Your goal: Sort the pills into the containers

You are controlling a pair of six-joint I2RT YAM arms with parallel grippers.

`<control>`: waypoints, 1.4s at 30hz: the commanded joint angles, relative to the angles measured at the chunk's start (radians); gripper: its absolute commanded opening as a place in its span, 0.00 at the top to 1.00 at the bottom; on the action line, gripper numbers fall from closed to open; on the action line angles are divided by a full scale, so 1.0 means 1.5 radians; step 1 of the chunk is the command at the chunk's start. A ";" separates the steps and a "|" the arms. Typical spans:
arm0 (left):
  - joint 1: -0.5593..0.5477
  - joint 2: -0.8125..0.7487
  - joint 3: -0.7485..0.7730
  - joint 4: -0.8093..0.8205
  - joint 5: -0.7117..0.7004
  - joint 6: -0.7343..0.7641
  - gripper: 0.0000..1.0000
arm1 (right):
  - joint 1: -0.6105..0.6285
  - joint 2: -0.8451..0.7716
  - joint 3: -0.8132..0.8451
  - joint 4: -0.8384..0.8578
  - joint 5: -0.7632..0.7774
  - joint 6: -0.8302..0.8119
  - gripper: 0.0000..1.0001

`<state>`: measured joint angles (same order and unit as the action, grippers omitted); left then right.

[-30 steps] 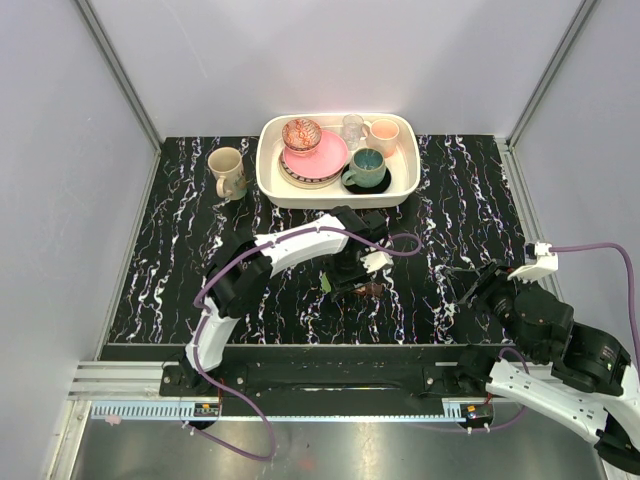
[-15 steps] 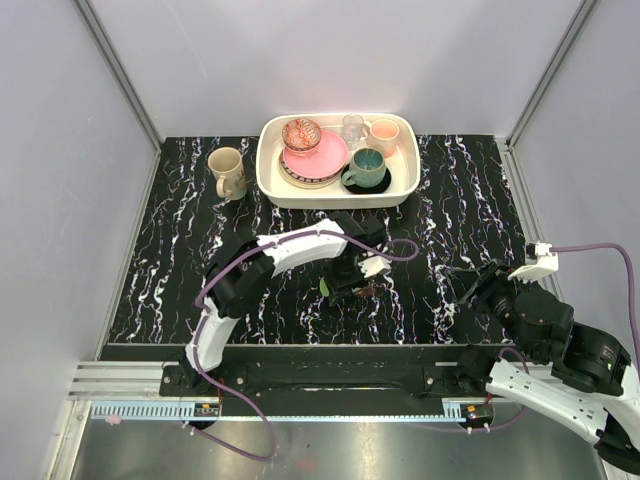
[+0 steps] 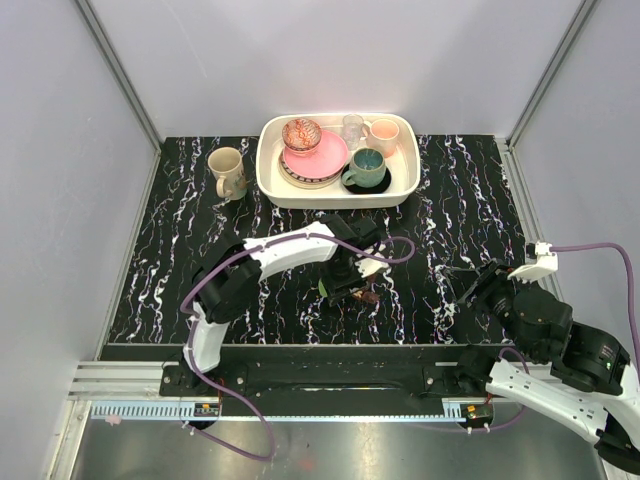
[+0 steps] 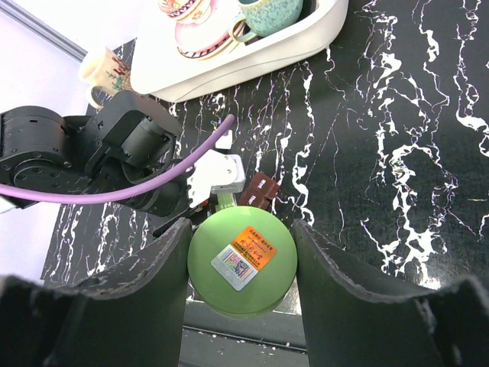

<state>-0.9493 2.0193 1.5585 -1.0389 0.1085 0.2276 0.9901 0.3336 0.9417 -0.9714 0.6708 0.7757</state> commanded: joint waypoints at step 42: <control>0.022 -0.688 -0.313 1.106 -0.213 -0.213 1.00 | 0.002 0.021 0.001 0.067 0.000 -0.066 1.00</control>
<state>-0.9455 0.9775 1.0264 0.6243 -0.2962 -0.0097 0.9901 0.3370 0.9234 -0.9360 0.6647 0.7029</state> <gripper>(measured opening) 0.556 0.571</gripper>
